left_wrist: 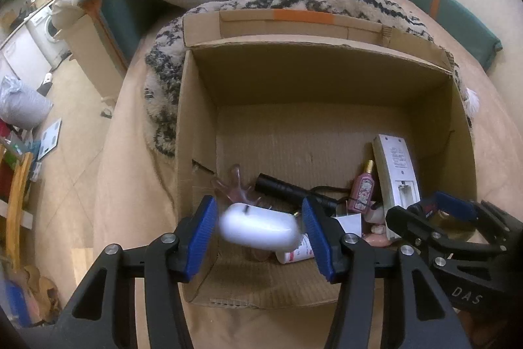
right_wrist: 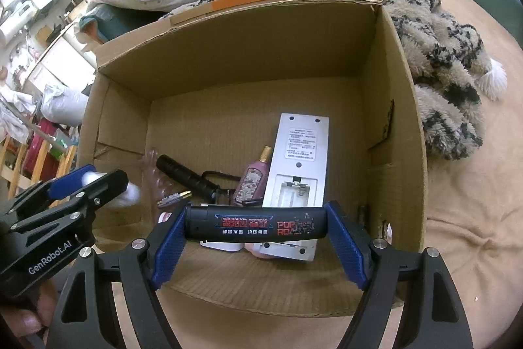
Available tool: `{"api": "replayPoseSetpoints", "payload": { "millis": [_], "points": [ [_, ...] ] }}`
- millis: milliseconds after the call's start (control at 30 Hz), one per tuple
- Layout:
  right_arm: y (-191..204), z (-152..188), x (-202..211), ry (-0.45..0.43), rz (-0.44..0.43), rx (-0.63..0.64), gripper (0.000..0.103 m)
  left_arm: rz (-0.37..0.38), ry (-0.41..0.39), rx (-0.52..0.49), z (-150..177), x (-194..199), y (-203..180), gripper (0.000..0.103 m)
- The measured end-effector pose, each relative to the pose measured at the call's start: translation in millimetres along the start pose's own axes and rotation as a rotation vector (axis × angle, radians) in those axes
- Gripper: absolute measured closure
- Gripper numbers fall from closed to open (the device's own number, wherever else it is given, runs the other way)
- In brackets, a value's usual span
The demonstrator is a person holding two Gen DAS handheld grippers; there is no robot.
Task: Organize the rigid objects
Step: 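Carry earbud case and power bank into the box and open both tools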
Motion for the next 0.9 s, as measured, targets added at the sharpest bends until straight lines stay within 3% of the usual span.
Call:
{"api": "replayPoseSetpoints", "payload": {
  "millis": [100, 400, 467, 500, 700, 800, 900],
  "points": [
    [0.5, -0.8, -0.4, -0.003, -0.006, 0.001, 0.017, 0.028, 0.007, 0.016, -1.5, 3.4, -0.2, 0.058],
    [-4.1, -2.2, 6.8, -0.025, -0.048, -0.049, 0.017, 0.026, 0.008, 0.036, -4.2, 5.5, 5.4, 0.059],
    [-6.6, -5.4, 9.9, -0.044, -0.056, -0.065, 0.013, 0.027, 0.010, 0.040, -4.3, 6.0, 5.8, 0.056],
    [-7.2, -7.0, 12.1, -0.055, -0.064, -0.074, 0.001, 0.028, 0.011, 0.042, -4.1, 6.4, 5.9, 0.052],
    [-10.6, -13.7, 26.0, -0.115, -0.096, -0.106, 0.000, 0.086, 0.052, 0.079, -0.2, 10.4, 6.3, 0.048],
    [-13.6, -13.1, 29.9, -0.123, -0.092, -0.120, 0.000, 0.086, 0.034, 0.076, -1.0, 20.3, 8.7, 0.041],
    [-12.9, -14.7, 39.7, -0.147, -0.082, -0.110, 0.000, 0.078, 0.025, 0.077, -2.3, 31.6, 13.3, 0.039]
  ]
}}
Point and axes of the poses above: each gripper's, at about its wrist camera, not at the fingertips, and x roughly against the way its jaws point, y to its left, z to its underside, the point moved 8 cm from there along -x, roughly the way its jaws point, and after that the axes turned 6 degrees about x, right-handed, at the moved point
